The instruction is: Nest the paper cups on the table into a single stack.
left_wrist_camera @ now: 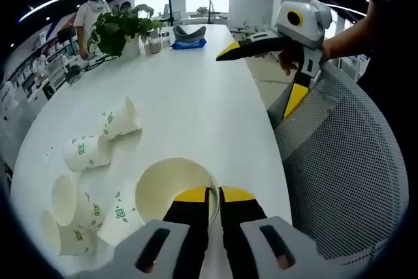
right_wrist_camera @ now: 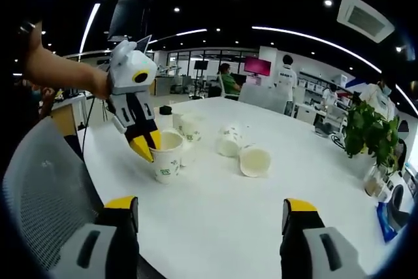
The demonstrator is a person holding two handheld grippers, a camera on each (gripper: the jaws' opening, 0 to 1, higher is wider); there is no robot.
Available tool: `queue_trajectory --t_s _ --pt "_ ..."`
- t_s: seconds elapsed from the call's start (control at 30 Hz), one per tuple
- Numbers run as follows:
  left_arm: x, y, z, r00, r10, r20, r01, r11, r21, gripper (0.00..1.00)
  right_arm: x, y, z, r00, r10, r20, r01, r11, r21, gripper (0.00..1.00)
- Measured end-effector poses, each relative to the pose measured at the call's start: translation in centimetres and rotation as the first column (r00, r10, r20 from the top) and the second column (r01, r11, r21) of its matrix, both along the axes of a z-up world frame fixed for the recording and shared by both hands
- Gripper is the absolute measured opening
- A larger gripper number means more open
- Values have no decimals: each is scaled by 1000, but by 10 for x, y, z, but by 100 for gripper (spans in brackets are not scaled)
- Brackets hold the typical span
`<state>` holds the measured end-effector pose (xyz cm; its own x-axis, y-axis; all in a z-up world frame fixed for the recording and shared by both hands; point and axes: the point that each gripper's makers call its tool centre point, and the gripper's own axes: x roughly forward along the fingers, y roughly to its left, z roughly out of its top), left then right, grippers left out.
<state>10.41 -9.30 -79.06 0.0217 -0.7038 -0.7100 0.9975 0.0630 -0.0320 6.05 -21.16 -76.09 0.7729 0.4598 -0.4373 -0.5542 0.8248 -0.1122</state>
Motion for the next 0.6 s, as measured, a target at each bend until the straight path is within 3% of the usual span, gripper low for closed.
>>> queue_trajectory --t_s 0.43,0.6 --pt "7 7 22 998 58 22 -57 996 -62 13 -1 2 -1 1000 9 -9 -8 1000 8 93" --pt "13 12 41 994 105 36 -101 989 -105 16 -1 2 -1 1000 9 -10 -9 1000 12 94"
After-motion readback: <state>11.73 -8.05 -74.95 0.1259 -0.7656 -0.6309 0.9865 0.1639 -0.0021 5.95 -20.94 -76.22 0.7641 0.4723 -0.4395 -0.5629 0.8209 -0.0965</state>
